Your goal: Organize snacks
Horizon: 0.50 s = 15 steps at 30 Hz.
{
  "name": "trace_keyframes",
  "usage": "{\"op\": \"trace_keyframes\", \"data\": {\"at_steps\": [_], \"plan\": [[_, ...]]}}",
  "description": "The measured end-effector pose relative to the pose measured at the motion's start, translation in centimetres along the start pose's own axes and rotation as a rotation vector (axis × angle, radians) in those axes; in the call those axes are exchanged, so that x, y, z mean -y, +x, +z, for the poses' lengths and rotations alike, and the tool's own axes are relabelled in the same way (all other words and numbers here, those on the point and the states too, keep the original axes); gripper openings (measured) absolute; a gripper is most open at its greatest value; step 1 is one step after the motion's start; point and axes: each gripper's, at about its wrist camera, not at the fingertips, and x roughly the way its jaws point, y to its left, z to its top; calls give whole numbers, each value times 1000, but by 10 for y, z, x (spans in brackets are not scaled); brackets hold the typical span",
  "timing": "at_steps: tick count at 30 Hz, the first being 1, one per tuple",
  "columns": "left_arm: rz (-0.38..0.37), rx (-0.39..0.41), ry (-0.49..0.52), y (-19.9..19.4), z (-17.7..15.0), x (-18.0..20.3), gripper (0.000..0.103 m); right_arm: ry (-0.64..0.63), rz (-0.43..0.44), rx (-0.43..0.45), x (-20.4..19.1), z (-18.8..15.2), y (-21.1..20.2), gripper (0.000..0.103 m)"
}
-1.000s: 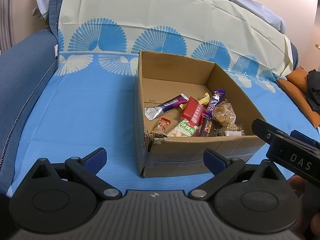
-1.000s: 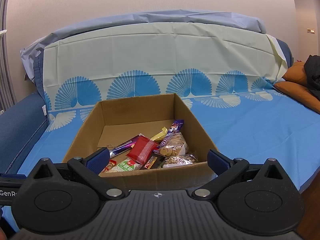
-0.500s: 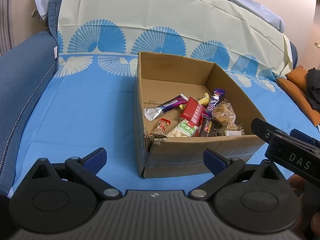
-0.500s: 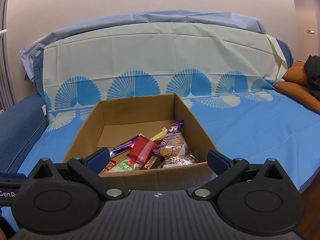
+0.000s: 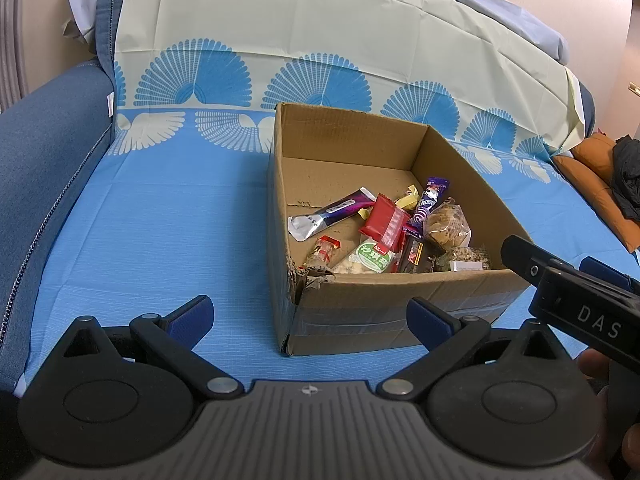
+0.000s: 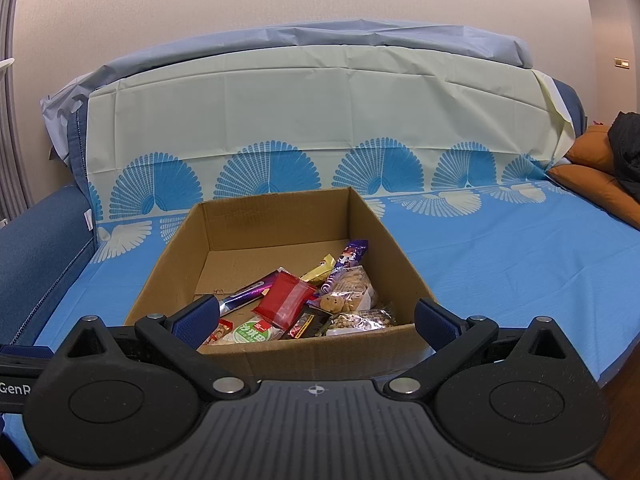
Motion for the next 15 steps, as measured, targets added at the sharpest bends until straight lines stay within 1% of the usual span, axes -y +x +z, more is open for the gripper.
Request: {"op": "trace_keyframes", "data": {"at_steps": [15], "plan": [[-29,42,31,5,1,5,103,19,-3,-10,3,3,2,102]]}}
